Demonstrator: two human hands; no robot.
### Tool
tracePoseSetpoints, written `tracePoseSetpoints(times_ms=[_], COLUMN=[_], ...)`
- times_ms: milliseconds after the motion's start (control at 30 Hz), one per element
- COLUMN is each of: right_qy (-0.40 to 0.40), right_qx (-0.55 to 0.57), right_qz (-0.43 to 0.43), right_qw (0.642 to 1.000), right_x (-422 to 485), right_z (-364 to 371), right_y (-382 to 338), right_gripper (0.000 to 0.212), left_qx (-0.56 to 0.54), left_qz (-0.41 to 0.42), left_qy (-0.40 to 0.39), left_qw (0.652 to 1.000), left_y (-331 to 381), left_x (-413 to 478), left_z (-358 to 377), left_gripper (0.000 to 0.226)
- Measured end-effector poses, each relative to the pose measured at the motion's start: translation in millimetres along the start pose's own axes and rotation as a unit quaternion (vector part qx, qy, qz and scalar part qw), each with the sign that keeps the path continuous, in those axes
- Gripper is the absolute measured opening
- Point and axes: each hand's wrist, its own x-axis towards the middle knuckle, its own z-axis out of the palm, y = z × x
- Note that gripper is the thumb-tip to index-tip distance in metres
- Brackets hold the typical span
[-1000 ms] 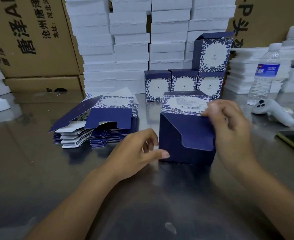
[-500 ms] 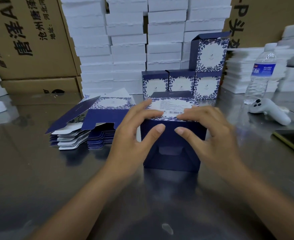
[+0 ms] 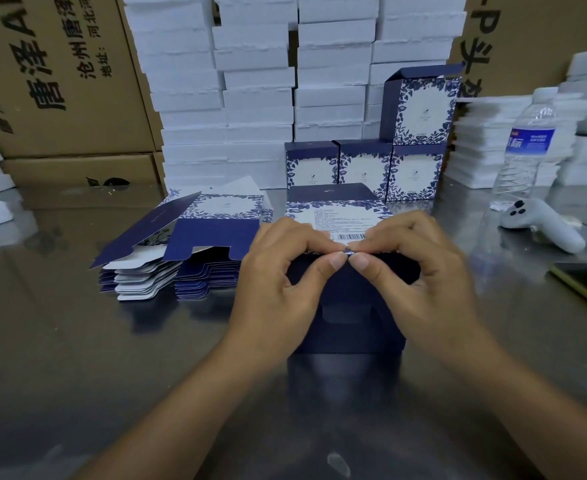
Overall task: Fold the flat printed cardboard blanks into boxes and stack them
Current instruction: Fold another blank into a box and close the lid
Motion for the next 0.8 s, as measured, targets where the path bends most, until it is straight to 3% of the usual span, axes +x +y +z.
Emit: tracePoseSetpoints(times_ms=[333,500,800], right_qy=[-0.001,0.012,0.014], right_qx=[0.005,-0.006,-0.001], right_qz=[-0.005,-0.003,-0.006], right_qw=[1.000,1.000,1.000], right_x=[2.1,2.7,4.2], right_z=[-5.2,-6.4,-7.3], right_y=[1.2,2.8,4.5], right_gripper=[0.008,0.007,0.008], left_qx=[-0.002,-0.079,-0.065], left_qz=[-0.005,-0.074,-0.061], left_qy=[-0.005,-0.026,-0.027], left_qw=[1.000,0.994,0.996], left_y=[-1.0,-5.4,-11.0], left_x=[-0.7,4.0,5.3], left_z=[-1.3,-10.4,-10.3], left_gripper=[0.014,0.008,0.013])
